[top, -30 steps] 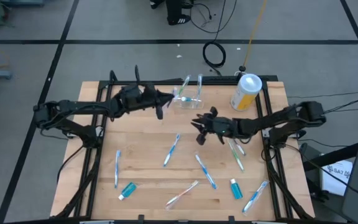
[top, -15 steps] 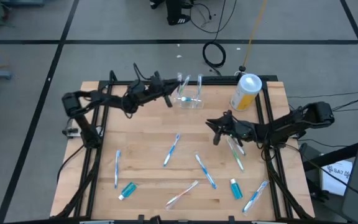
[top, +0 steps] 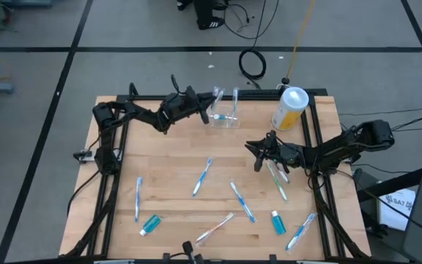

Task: Pick & Place toothbrushing station
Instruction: Put the violet toothbrush into the transparent organizer

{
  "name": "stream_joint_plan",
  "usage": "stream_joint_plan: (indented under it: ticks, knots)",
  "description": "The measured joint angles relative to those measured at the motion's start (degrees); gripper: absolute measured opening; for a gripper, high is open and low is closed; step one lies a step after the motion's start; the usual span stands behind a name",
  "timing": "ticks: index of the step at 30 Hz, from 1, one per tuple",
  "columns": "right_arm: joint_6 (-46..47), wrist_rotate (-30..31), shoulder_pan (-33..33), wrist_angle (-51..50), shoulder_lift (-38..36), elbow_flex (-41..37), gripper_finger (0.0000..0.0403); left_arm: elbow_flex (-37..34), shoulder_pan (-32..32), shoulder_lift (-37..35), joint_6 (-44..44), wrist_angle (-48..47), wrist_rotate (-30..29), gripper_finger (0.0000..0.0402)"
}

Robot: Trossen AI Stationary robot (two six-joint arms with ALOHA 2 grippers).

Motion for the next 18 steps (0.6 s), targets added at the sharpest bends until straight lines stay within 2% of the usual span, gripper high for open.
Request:
stream_joint_plan:
  ticks: [4,11,18]
  knots:
    - [0.0,0.0,0.0,0.0,0.0,0.0,0.0061,0.0,0.0,0.1,0.1,-5.1,-1.5,0.0008]
    - [0.0,0.0,0.0,0.0,0.0,0.0,0.0061,0.0,-0.1,0.1,1.1,-7.2,-2.0,0.0059]
    - [0.0,0.0,0.0,0.0,0.0,0.0,0.0061,0.0,-0.8,0.1,1.1,-11.3,-12.3,0.0106]
